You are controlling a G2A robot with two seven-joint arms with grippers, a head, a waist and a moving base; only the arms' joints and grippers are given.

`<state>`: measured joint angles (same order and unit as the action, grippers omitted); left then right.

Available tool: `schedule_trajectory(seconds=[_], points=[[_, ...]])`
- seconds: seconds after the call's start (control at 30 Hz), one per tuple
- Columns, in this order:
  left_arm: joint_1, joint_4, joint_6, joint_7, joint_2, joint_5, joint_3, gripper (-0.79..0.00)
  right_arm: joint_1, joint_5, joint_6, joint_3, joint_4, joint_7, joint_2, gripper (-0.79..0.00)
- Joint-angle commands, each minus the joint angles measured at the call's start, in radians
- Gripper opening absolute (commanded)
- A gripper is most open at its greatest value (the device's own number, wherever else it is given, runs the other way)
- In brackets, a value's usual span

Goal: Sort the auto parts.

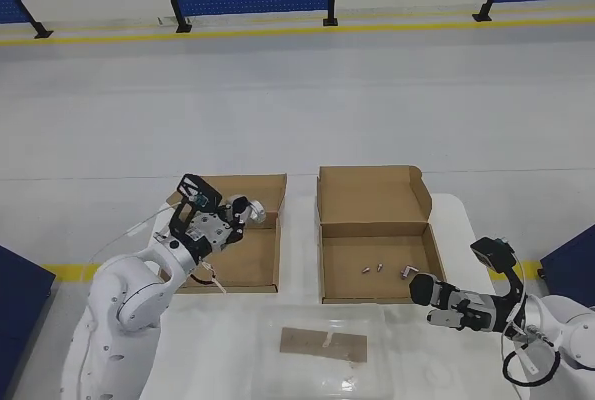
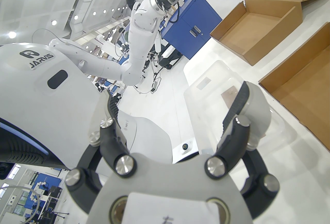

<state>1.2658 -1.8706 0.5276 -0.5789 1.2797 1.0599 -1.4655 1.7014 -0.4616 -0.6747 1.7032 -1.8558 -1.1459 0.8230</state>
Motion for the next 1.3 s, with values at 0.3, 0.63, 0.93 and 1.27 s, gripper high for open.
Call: schedule_trajectory(seconds=[0.3,0.63,0.93,1.27], points=[[-0.045,0.013,-0.214,-0.267,0.002,-0.006,0.044,-0.785,0.000,-0.001,0.000,0.000,0.000,0.000,0.000,0.000],[-0.119,0.021,-0.363,-0.453,0.004,0.011,0.088,-0.785,0.000,-0.001,0.000,0.000,0.000,0.000,0.000,0.000],[-0.164,0.063,-0.527,-0.578,0.009,0.086,0.143,-0.785,0.000,-0.001,0.000,0.000,0.000,0.000,0.000,0.000],[-0.326,0.264,-0.803,-0.830,0.037,0.102,0.250,-0.785,0.000,-0.001,0.000,0.000,0.000,0.000,0.000,0.000]])
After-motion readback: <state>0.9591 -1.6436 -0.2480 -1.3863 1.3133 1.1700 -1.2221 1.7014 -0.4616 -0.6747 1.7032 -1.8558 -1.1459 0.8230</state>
